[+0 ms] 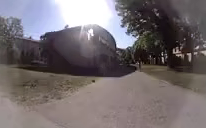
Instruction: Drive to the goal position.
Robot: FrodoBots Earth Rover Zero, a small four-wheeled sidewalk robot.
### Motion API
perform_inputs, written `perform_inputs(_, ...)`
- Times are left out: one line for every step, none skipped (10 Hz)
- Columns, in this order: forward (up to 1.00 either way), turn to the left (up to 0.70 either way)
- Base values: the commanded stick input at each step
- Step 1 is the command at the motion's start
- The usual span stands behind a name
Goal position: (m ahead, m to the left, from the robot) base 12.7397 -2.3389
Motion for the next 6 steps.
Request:
perform_inputs(0.45, 0.0)
perform_inputs(0.45, 0.0)
perform_inputs(0.45, 0.0)
perform_inputs(0.45, 0.0)
perform_inputs(0.45, 0.0)
perform_inputs(0.45, 0.0)
